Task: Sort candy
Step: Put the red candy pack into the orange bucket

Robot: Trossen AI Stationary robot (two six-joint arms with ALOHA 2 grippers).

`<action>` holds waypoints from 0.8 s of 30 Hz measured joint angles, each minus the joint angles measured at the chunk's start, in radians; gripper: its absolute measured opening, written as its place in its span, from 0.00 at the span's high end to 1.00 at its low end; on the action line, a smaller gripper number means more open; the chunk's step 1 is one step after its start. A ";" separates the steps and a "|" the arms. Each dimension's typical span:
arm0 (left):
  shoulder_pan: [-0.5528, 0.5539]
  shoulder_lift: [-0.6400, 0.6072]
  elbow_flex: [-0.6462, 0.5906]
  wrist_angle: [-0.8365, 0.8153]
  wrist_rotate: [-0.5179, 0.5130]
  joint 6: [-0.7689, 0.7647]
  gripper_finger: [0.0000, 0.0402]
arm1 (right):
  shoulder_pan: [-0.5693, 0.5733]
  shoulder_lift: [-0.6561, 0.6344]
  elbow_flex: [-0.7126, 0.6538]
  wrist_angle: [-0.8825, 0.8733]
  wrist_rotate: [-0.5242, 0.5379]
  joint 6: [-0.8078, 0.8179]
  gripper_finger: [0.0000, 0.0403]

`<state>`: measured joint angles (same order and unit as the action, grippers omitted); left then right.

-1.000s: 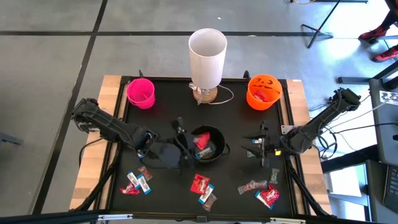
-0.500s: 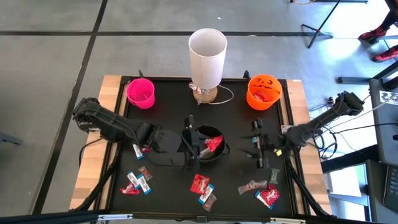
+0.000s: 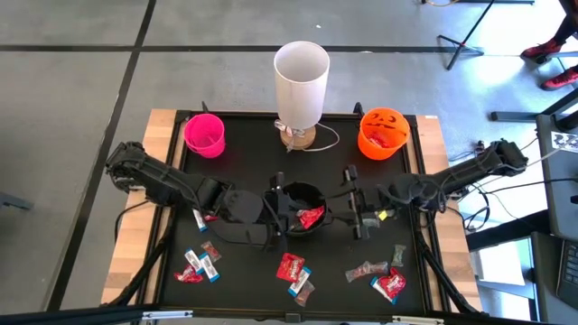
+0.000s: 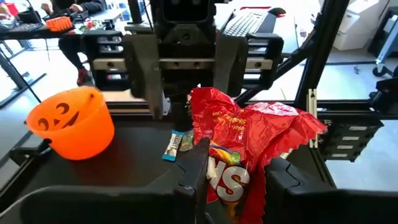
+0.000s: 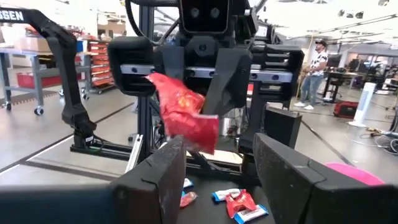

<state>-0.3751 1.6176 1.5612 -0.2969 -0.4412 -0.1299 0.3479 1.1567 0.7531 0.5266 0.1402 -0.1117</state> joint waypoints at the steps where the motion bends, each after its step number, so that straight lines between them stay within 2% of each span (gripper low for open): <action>1: -0.001 0.000 0.000 -0.001 0.001 0.000 0.80 | -0.007 0.013 0.008 0.000 -0.014 0.001 0.54; 10: -0.002 0.000 0.000 -0.003 0.010 0.000 0.80 | -0.015 0.100 0.055 0.005 -0.126 -0.020 0.54; 17: 0.000 0.000 0.000 -0.005 -0.001 0.000 0.80 | -0.015 0.100 0.055 0.002 -0.134 -0.022 0.54; 24: -0.006 0.000 0.000 -0.020 -0.001 0.000 0.80 | -0.015 0.100 0.055 -0.007 -0.134 -0.022 0.63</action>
<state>-0.3808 1.6176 1.5612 -0.3169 -0.4421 -0.1302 0.3332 1.2568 0.8078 0.5193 0.0061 -0.1337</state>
